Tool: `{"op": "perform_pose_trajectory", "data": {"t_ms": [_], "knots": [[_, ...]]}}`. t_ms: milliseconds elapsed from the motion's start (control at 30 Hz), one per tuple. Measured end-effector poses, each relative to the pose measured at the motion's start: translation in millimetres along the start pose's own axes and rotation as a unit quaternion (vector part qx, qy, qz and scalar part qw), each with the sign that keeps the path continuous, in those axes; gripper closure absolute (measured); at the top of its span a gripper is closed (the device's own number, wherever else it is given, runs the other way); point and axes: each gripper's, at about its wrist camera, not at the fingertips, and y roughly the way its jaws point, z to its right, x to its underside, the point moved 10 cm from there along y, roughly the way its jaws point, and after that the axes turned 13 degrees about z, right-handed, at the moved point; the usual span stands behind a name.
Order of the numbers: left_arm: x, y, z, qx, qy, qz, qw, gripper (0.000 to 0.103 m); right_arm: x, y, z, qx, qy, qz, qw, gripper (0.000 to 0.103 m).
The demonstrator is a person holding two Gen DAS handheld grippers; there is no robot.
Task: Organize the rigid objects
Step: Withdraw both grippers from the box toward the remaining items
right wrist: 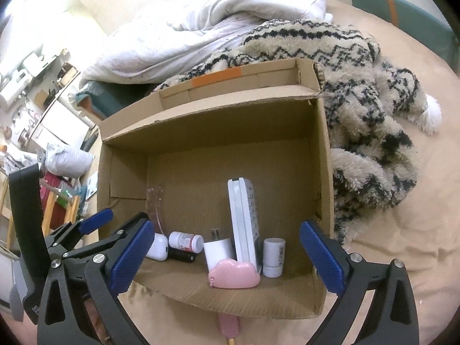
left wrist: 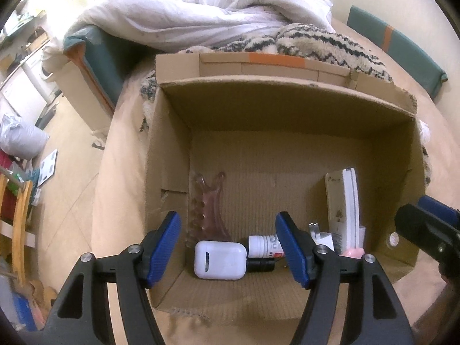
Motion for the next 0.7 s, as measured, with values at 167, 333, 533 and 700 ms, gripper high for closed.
{"op": "perform_pose_trajectory", "data": {"t_ms": [167,333,533,700], "knots": [[-8,-13,-3,0.003,0.001,0.007,1.0000,0.037,-5,-10,-3,-0.002,-0.001,0.007,1.000,0.000],[-13,-26,-15,-0.003,-0.013,0.001,0.9999,0.037,-11,-25,-4,-0.005,0.008,0.022,1.000,0.000],[-17,-52,-30,-0.003,-0.030,0.005,0.9995,0.037,-14,-45,-11,-0.013,0.007,0.034,0.999,0.000],[-6,-74,-39,-0.001,-0.029,0.004,0.9996,0.037,-2,-58,-12,-0.014,0.000,0.027,1.000,0.000]]}}
